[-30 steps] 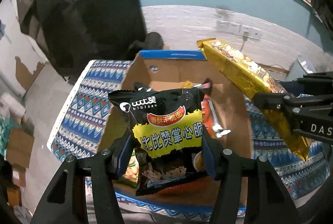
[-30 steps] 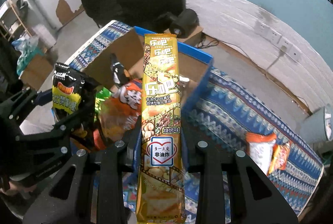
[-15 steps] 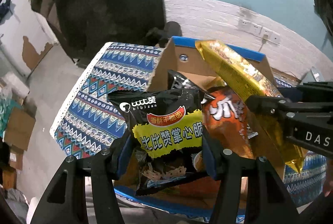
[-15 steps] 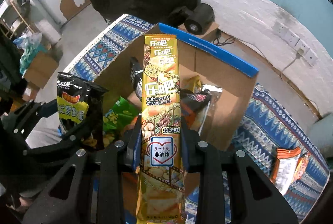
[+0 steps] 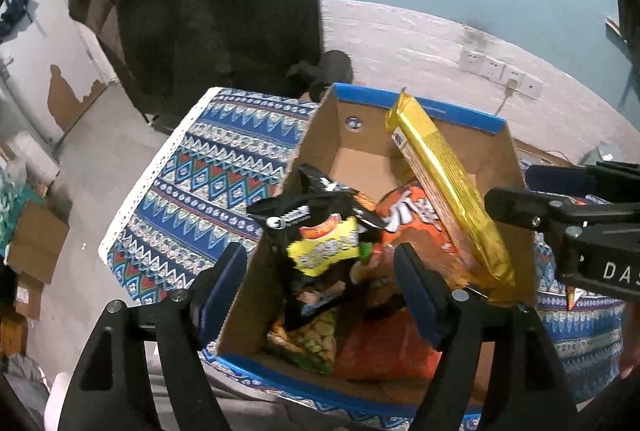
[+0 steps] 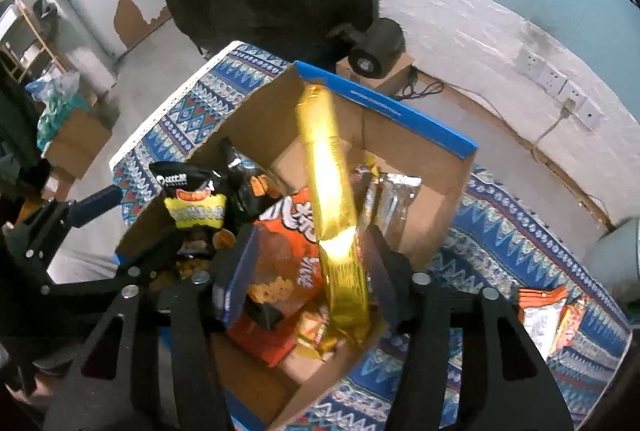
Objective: Organize snacks
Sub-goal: 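Open the left tool over the box while the right tool releases the yellow bar, then move both tools back over the remaining white and orange bags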
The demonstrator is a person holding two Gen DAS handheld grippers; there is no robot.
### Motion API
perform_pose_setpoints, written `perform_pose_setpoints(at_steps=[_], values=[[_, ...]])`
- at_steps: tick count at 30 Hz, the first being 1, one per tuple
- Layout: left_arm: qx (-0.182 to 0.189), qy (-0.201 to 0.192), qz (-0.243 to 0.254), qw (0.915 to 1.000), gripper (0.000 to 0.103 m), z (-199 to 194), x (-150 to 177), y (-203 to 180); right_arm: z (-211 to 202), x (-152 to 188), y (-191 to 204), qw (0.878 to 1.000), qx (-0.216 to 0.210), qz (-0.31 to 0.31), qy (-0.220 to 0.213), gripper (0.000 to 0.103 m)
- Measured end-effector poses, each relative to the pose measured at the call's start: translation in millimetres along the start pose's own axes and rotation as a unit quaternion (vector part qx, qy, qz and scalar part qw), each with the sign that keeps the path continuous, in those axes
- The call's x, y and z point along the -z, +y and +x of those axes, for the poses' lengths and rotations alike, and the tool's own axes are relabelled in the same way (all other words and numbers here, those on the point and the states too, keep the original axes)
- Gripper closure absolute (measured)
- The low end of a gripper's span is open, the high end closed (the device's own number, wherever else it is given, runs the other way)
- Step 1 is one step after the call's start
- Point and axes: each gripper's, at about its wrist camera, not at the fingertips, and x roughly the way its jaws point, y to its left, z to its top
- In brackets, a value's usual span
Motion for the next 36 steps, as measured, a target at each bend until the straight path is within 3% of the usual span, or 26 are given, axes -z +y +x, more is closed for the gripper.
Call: perform_pose_setpoints(at_steps=[13, 36], values=[[0.044, 0.004, 0.021, 0.9988, 0.025, -8.6, -1.2, -44.6, -30.0, 30.4, -49.0, 0.999, 0.034, 0.013, -0.001, 0.034], [0.082, 0.024, 0.131, 0.9877, 0.022, -15.4, 3.8, -190.8, -85.3, 110.0, -171.7, 0.992, 0.086, 0.093, 0.001, 0.028]])
